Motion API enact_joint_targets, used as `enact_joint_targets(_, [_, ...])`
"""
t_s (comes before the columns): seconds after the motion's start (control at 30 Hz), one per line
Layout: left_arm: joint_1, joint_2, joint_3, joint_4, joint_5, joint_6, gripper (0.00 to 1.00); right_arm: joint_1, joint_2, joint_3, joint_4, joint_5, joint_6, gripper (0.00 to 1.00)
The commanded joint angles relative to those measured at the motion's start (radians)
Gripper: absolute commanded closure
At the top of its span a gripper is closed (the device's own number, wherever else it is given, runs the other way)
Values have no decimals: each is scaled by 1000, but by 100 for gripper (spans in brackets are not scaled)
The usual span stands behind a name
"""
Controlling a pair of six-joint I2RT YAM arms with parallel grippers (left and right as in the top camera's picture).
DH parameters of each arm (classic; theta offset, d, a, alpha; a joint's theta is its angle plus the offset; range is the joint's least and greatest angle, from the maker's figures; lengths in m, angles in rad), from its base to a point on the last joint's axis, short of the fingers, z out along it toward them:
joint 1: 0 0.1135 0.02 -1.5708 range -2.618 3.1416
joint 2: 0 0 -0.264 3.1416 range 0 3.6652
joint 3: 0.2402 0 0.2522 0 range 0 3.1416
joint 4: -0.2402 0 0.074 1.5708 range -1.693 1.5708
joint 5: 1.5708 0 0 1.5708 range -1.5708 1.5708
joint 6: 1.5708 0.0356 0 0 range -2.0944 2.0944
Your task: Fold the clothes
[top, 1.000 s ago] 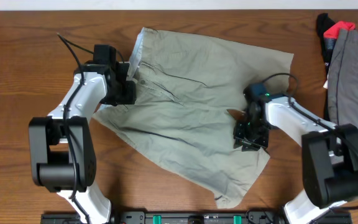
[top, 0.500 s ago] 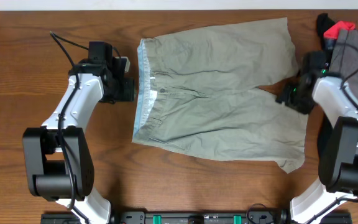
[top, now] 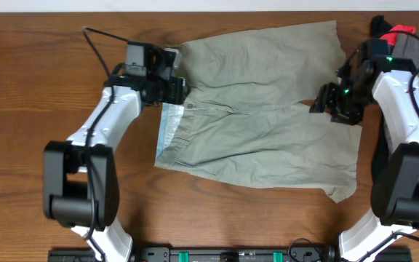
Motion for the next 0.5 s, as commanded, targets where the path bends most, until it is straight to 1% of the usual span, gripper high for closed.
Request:
enact_joint_targets(0.0, [2,60,6,34,12,-43,47,34,-13,10,-6,-33,-24,36])
enact_joint_targets(0.07, [2,79,6,43,12,-54,51,48,-13,10,-5,-33,-24,36])
enact_joint_targets(0.2, [2,111,6,63,12,-54,52,67,-13,10,-4,-33,-23,36])
enact_joint_targets(0.3, [1,141,6,79,19,-54,57,80,-13,10,5,-33,-23,36])
enact_joint_targets(0.33, [0,146,6,79,23,-55,61,85,-13,10,8,-32,-23,36])
enact_joint_targets(0.37, [0,151,6,79,23,-55,69,91,-13,10,11,-31,-23,36])
enact_joint_targets(0.4, [-1,151,6,79,23,-55,74,96,-13,10,12,-29,-23,36])
enact_joint_targets(0.47, [-1,149,9,83,23,-54,80,105,-13,10,16,-27,-23,36])
